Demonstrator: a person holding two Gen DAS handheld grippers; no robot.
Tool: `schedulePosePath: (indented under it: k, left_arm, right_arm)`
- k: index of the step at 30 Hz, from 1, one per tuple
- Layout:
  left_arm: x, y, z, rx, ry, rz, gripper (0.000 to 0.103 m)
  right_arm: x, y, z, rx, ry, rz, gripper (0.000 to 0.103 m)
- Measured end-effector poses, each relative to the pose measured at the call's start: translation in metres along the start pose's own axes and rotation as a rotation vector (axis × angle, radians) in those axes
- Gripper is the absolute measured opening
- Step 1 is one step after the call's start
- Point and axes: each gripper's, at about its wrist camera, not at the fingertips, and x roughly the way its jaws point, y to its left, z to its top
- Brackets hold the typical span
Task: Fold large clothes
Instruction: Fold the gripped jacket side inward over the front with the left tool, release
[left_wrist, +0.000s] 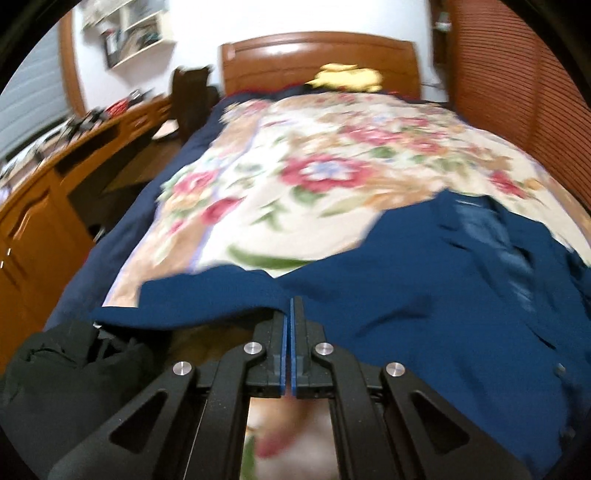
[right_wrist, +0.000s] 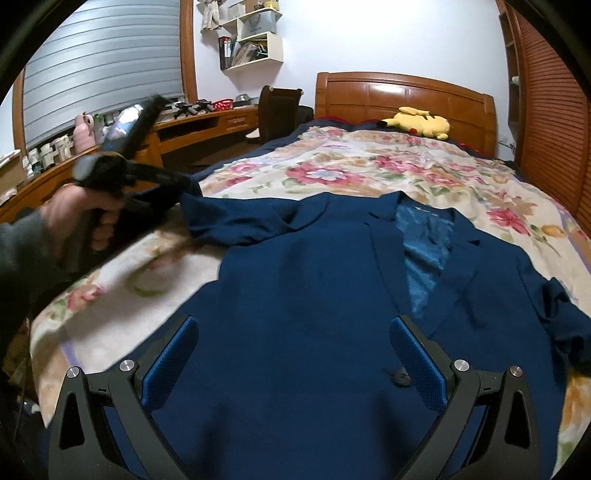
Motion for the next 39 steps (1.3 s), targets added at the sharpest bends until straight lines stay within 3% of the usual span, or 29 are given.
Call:
schedulePosePath:
  k: [6,11,14,17,19,20,21,22,25,29,39]
  left_arm:
    - [-0.046,-0.053,-0.015,0.111,-0.041,-0.099,0.001]
    - [-0.066,-0.075,-0.036,0.174,-0.026,-0.127,0.001]
    - [-0.08,-0.079,-0.045,0.203,-0.031,-0.119,0.006]
    - [-0.092,-0.076,-0.048,0.22,-0.05,-0.108,0.022]
    - [-0.099,-0.071,-0.051,0.209,-0.079,-0.104,0.056]
    - [-0.104,-0.065,-0.052,0.2,-0.103,-0.095,0.064]
    - [-0.104,-0.064,-0.052,0.192,-0.114,-0.094,0.079]
    - [-0.106,-0.058,-0.052,0.177,-0.124,-0.103,0.082]
    - [-0.109,-0.048,-0.054,0.146,-0.134,-0.117,0.082]
    - [-0.105,-0.039,-0.061,0.154,-0.152,-0.081,0.082]
    - [-0.034,0.003,-0.08,0.106,-0.039,0.022,0.082]
  right_arm:
    - [-0.007,0.001,-0.001,0.025,0.001,-0.025,0.103]
    - [-0.014,0.01,-0.003,0.008,-0.011,-0.017,0.103]
    - [-0.016,0.009,-0.004,0.013,-0.013,-0.013,0.103]
    - [-0.017,0.006,-0.003,0.018,-0.02,-0.008,0.103]
    - [-0.015,0.001,-0.002,0.019,-0.025,-0.003,0.103]
    - [-0.013,0.0,-0.001,0.019,-0.026,0.0,0.103]
    - [-0.014,0.0,-0.002,0.018,-0.027,0.002,0.103]
    - [-0.014,0.001,-0.002,0.017,-0.027,0.004,0.103]
    - [-0.013,0.0,-0.002,0.011,-0.028,0.012,0.103]
    - [-0.012,0.001,-0.001,0.001,-0.03,0.022,0.103]
    - [-0.005,0.009,-0.001,-0.046,-0.016,0.05,0.103]
